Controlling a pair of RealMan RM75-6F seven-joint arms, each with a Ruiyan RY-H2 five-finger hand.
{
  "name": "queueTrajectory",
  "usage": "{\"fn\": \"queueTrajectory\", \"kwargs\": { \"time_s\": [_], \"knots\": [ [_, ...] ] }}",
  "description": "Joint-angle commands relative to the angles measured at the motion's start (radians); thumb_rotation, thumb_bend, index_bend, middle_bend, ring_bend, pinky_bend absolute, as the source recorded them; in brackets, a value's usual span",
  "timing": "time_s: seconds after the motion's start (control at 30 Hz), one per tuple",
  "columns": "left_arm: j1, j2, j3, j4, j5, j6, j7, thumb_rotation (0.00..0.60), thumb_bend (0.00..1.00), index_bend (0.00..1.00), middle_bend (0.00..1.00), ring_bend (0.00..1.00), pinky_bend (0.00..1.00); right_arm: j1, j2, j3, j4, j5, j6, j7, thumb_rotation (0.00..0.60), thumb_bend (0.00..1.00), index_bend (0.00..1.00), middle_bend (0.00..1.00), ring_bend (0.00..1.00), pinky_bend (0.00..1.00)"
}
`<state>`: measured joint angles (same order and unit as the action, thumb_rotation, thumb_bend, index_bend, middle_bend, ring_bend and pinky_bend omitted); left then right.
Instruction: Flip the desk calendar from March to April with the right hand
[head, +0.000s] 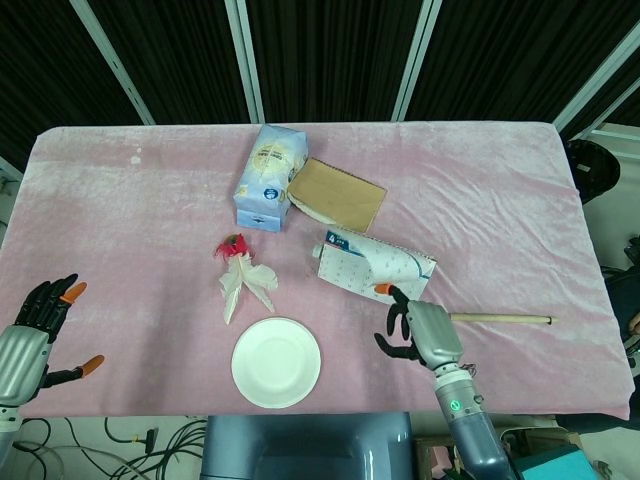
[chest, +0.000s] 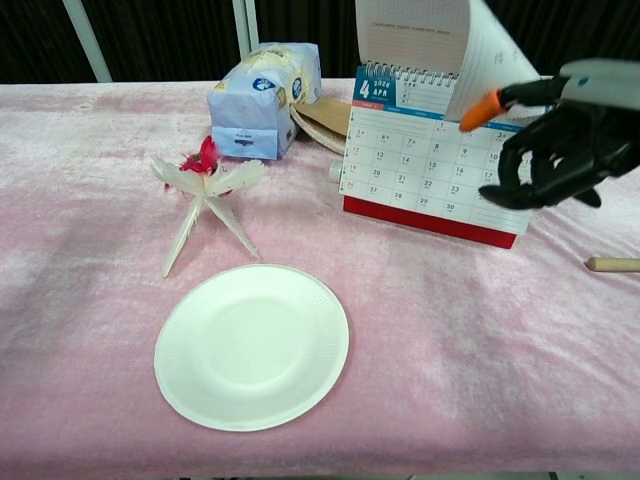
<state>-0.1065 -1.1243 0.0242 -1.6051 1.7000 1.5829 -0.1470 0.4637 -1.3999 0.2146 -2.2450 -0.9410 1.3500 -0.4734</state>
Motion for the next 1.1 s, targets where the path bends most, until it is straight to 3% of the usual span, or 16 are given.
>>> {"fn": "queueTrajectory", "kwargs": {
  "time_s": [0.03,0.33,0.57,0.73,0.87,0.97,1.1],
  "knots": [
    [-0.001,-0.001,0.001,0.000,0.002,-0.001,0.000,0.600,0.00,0.00,0.00,0.00,0.00,-0.012,0.081,0.036,-0.084,-0.058,0.042,-0.013,0.600,0.29,0.15,0.50,0.57,0.74],
    [0.000,-0.001,0.001,-0.001,0.003,0.001,0.002,0.600,0.00,0.00,0.00,0.00,0.00,0.057,0.170,0.181,-0.037,0.015,0.012,-0.004,0.600,0.28,0.18,0.32,0.39,0.65],
    [0.001,-0.001,0.000,-0.001,-0.002,0.000,0.004,0.600,0.00,0.00,0.00,0.00,0.00,0.144,0.195,0.236,0.042,0.160,-0.060,-0.051,0.600,0.15,0.17,0.13,0.15,0.42],
    [0.001,0.000,-0.001,-0.001,-0.004,-0.001,0.003,0.600,0.00,0.00,0.00,0.00,0.00,0.180,0.209,0.232,0.073,0.226,-0.111,-0.067,0.600,0.04,0.06,0.03,0.07,0.32],
    [0.001,0.001,-0.003,-0.001,-0.007,-0.001,0.002,0.600,0.00,0.00,0.00,0.00,0.00,0.183,0.223,0.211,0.081,0.232,-0.137,-0.056,0.600,0.00,0.00,0.00,0.01,0.26],
    [0.001,0.001,-0.003,-0.001,-0.006,0.000,0.001,0.600,0.00,0.00,0.00,0.00,0.00,0.169,0.244,0.182,0.080,0.188,-0.135,-0.061,0.600,0.00,0.00,0.00,0.00,0.23],
    [0.002,0.002,-0.003,-0.002,-0.005,0.002,0.003,0.600,0.00,0.00,0.00,0.00,0.00,0.115,0.299,0.109,0.080,0.018,-0.092,-0.086,0.600,0.00,0.00,0.00,0.00,0.19]
  ]
}}
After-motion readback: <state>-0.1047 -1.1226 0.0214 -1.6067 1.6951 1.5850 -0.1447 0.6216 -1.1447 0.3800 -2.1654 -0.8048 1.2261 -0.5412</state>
